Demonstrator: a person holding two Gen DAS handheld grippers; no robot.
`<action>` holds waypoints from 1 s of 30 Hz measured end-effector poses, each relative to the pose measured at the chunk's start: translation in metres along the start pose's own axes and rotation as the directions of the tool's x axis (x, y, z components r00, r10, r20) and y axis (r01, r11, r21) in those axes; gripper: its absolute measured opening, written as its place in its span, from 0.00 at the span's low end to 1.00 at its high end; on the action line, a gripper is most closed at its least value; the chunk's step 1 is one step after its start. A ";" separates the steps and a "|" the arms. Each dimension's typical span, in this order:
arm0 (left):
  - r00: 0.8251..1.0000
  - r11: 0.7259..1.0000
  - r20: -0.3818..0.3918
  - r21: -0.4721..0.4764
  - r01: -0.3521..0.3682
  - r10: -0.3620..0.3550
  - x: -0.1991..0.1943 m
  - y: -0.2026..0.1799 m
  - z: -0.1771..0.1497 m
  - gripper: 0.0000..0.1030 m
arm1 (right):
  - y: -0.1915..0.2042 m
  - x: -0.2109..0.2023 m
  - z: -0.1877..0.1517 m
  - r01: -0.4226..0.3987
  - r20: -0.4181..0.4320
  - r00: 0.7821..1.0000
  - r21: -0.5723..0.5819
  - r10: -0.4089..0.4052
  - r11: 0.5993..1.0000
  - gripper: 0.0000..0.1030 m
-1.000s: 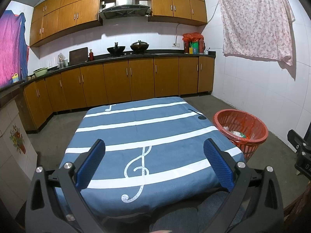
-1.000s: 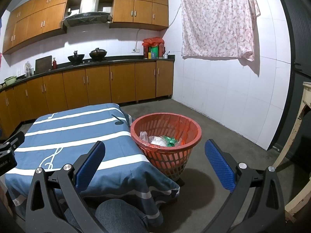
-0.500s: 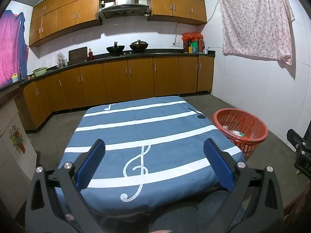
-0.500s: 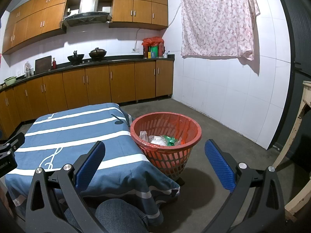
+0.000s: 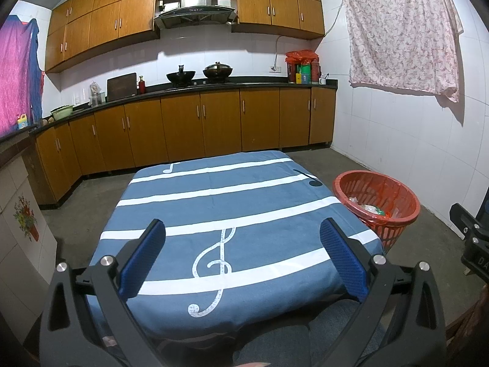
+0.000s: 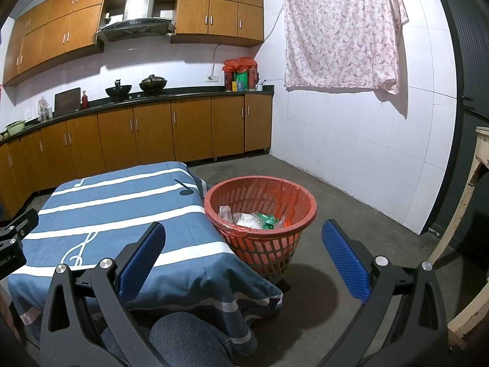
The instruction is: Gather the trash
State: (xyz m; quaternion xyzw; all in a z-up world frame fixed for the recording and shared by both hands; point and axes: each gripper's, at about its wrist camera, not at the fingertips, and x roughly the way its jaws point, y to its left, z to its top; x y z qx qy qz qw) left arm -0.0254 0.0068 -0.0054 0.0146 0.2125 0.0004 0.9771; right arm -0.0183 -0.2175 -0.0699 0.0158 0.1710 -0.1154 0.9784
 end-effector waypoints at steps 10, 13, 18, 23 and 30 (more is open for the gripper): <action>1.000 1.000 -0.003 0.003 0.002 -0.002 0.000 -0.004 -0.003 0.96 | -0.001 0.000 0.001 -0.001 0.000 1.000 0.000 0.001 1.000 0.98; 1.000 1.000 -0.003 0.003 0.003 -0.003 0.000 -0.004 -0.004 0.96 | -0.001 0.000 0.001 -0.001 -0.001 1.000 0.000 0.001 1.000 0.98; 1.000 1.000 -0.005 0.003 0.004 -0.004 0.000 -0.005 -0.005 0.96 | -0.001 0.000 0.001 -0.001 -0.001 1.000 0.000 0.001 1.000 0.98; 1.000 1.000 -0.005 0.002 0.004 -0.004 0.000 -0.005 -0.004 0.96 | -0.001 0.000 0.001 0.000 -0.001 1.000 0.001 0.000 1.000 0.98; 1.000 1.000 -0.006 0.002 0.003 -0.003 -0.001 -0.005 -0.004 0.96 | -0.002 0.001 0.000 0.000 -0.003 1.000 0.002 0.000 1.000 0.98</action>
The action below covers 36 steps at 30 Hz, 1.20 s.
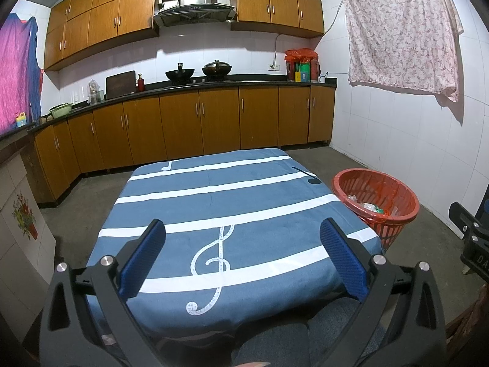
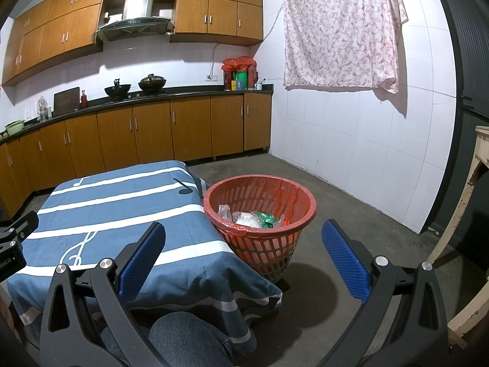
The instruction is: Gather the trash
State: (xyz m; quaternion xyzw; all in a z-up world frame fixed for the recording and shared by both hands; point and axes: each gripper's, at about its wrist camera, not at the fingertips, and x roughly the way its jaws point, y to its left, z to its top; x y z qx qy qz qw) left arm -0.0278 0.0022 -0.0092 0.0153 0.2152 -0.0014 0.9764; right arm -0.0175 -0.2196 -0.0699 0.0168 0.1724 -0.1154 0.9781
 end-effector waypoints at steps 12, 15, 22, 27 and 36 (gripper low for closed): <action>1.000 1.000 -0.011 -0.009 0.003 -0.003 0.000 -0.002 -0.003 0.96 | 0.000 0.000 0.001 0.000 -0.001 1.000 0.000 0.000 1.000 0.98; 1.000 1.000 -0.011 -0.009 0.004 -0.004 0.000 -0.001 -0.003 0.96 | 0.000 0.000 0.000 0.000 -0.001 1.000 0.000 0.000 1.000 0.98; 1.000 1.000 -0.020 -0.011 0.013 -0.013 0.002 -0.002 -0.004 0.96 | 0.000 0.000 -0.001 0.000 -0.003 1.000 0.000 0.000 1.000 0.98; 0.999 1.000 -0.028 -0.013 0.018 -0.019 0.002 -0.003 -0.003 0.96 | 0.000 -0.001 -0.002 0.000 -0.004 1.000 0.001 0.000 1.000 0.98; 1.000 1.000 -0.028 -0.012 0.014 -0.015 0.001 -0.004 -0.004 0.96 | -0.001 -0.001 -0.001 -0.001 -0.005 1.000 0.001 0.001 1.000 0.98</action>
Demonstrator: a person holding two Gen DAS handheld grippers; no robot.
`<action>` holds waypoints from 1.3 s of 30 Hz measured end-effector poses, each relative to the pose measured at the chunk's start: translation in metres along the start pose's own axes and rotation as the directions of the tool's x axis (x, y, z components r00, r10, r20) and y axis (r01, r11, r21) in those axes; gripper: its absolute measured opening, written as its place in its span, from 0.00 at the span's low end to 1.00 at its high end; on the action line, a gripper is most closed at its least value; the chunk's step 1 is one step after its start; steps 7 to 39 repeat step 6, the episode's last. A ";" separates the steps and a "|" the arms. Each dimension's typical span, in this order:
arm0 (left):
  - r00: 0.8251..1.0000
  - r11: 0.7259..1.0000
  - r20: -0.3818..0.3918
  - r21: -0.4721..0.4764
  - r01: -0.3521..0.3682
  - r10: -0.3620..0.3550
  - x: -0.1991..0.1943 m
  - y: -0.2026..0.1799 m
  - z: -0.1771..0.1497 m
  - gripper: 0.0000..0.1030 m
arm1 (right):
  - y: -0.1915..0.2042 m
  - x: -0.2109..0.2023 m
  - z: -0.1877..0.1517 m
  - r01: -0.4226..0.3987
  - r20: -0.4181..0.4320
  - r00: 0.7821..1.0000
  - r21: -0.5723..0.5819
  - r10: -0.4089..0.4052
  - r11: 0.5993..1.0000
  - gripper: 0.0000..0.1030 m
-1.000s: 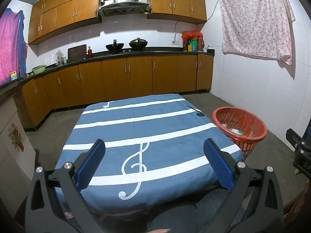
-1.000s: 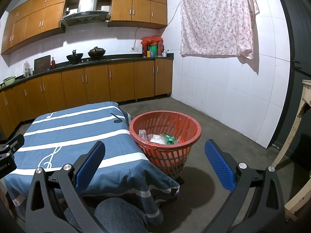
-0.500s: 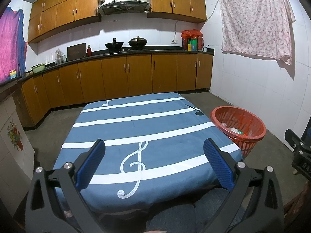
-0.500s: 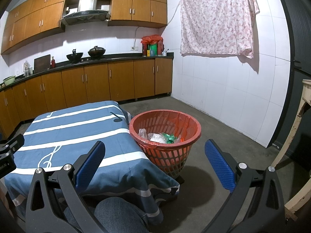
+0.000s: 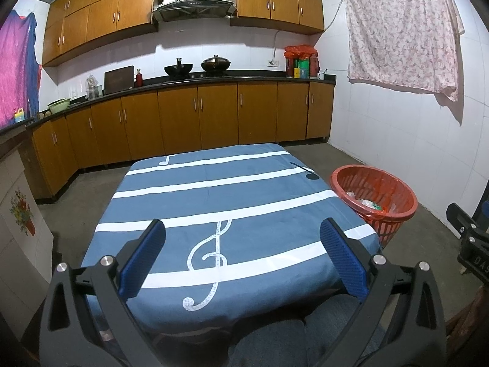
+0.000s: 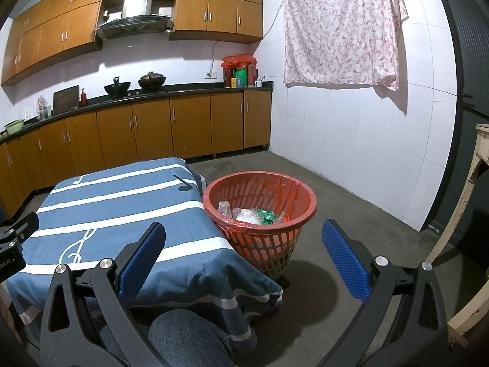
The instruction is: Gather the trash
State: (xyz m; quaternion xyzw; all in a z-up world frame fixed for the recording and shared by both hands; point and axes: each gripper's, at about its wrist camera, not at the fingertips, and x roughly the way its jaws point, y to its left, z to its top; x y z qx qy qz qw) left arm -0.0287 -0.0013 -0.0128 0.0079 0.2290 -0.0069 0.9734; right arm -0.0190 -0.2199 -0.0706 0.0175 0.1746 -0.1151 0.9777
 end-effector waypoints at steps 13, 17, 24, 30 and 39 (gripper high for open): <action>1.000 1.000 -0.002 -0.001 0.002 -0.002 0.000 0.000 0.000 0.96 | 0.000 -0.001 0.000 0.000 -0.001 1.000 0.000 0.000 1.000 0.98; 1.000 1.000 -0.002 -0.001 0.002 -0.002 0.000 0.000 0.000 0.96 | 0.000 -0.001 0.000 0.000 -0.001 1.000 0.000 0.000 1.000 0.98; 1.000 1.000 -0.002 -0.001 0.002 -0.002 0.000 0.000 0.000 0.96 | 0.000 -0.001 0.000 0.000 -0.001 1.000 0.000 0.000 1.000 0.98; 1.000 1.000 -0.002 -0.001 0.002 -0.002 0.000 0.000 0.000 0.96 | 0.000 -0.001 0.000 0.000 -0.001 1.000 0.000 0.000 1.000 0.98; 1.000 1.000 -0.002 -0.001 0.002 -0.002 0.000 0.000 0.000 0.96 | 0.000 -0.001 0.000 0.000 -0.001 1.000 0.000 0.000 1.000 0.98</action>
